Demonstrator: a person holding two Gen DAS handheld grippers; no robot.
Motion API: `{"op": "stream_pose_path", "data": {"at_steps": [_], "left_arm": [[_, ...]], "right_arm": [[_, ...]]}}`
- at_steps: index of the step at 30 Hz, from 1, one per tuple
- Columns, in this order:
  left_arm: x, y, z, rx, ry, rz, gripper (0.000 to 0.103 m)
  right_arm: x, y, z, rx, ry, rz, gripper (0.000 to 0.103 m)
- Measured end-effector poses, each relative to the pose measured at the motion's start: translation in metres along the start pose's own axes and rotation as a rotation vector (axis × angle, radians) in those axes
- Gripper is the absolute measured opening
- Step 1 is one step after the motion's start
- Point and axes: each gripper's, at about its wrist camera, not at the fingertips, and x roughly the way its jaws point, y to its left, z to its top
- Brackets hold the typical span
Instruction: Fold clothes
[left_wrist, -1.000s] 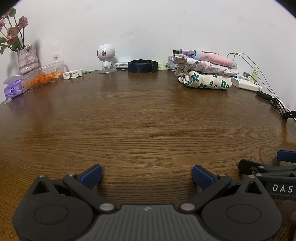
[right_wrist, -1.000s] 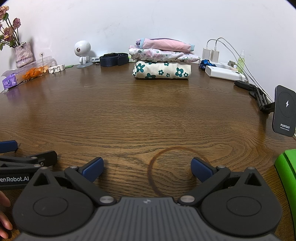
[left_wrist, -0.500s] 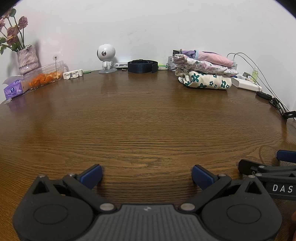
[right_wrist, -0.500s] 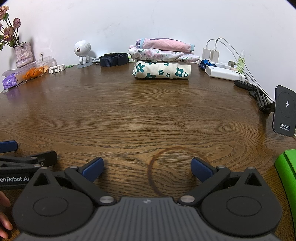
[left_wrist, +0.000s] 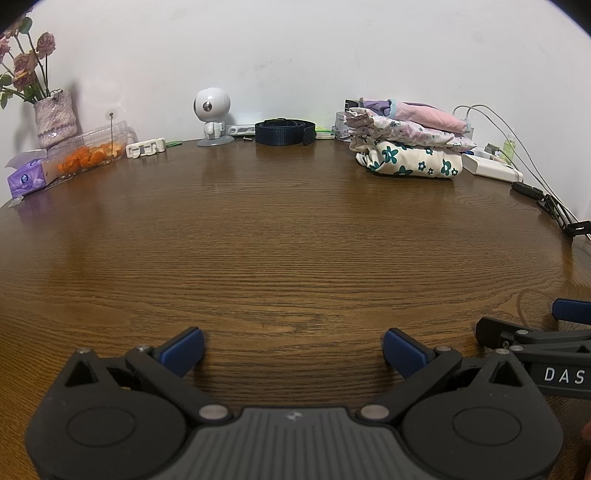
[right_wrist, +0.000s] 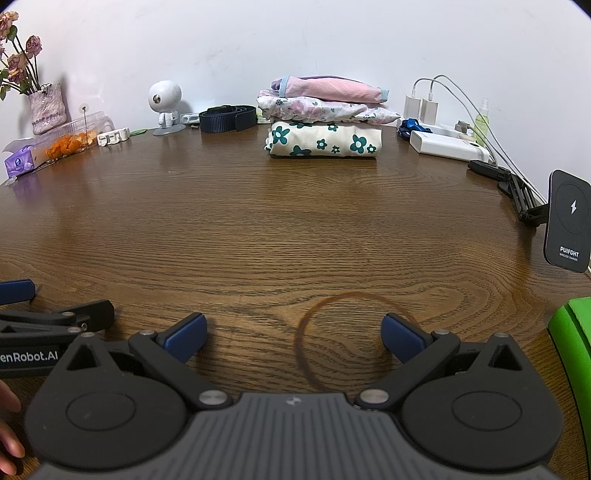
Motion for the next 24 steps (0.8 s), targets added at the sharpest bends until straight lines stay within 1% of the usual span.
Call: {"op": "stream_pose_path", "data": {"at_steps": [24], "left_arm": [[-0.0002, 0.0002, 0.0002, 0.0, 0.001, -0.01, 0.103]], "right_arm": [[0.0002, 0.0002, 0.0001, 0.0, 0.0, 0.0, 0.102]]}}
